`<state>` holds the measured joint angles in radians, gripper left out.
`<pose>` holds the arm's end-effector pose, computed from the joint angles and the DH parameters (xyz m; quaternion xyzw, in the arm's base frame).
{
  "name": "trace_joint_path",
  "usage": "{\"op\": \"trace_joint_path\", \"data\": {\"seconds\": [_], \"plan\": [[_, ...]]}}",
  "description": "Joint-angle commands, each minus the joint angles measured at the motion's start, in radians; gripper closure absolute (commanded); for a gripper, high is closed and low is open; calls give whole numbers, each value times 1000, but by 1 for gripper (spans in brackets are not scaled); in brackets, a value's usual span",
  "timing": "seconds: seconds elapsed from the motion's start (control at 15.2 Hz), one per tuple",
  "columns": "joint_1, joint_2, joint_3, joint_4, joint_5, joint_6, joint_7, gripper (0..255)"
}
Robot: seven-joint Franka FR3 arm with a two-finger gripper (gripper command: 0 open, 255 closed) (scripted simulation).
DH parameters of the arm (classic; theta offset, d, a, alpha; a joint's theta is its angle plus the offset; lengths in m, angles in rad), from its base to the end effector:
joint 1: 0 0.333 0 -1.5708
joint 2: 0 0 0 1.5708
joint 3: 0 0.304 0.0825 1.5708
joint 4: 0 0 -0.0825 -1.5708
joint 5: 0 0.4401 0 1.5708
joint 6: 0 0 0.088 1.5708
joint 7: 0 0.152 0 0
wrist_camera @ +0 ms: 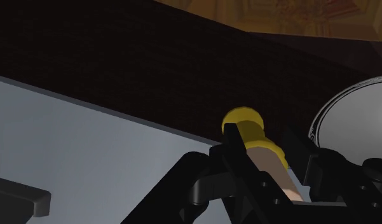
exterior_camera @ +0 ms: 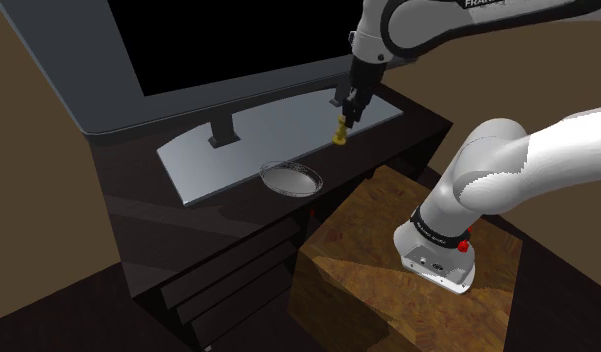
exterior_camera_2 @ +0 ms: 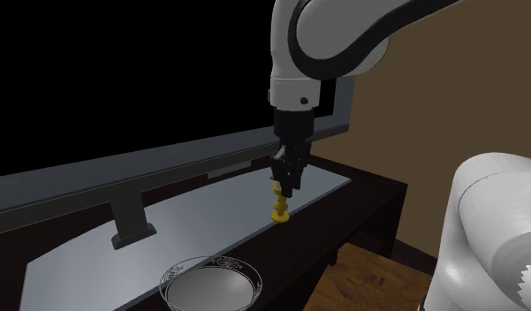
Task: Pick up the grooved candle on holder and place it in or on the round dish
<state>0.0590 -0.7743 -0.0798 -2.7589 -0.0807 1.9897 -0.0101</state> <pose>0.3715 -0.0088 0.3543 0.9997 0.0223 0.0022 0.0090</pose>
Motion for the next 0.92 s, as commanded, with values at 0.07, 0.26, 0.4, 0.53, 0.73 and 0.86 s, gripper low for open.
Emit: {"op": "trace_joint_path", "data": {"seconds": [0.07, 0.26, 0.4, 0.53, 0.73, 0.86], "plan": [[2, -12, 3, 33, 3, -46, 0, 255], [3, -21, 6, 68, 6, -90, -1, 255], [3, -25, 7, 93, 7, -119, -2, 255], [18, -19, 30, 103, 25, -124, 24, 255], [59, 10, 96, 132, 73, -126, 98, 255], [84, 36, 139, 158, 103, -126, 146, 255]]}}
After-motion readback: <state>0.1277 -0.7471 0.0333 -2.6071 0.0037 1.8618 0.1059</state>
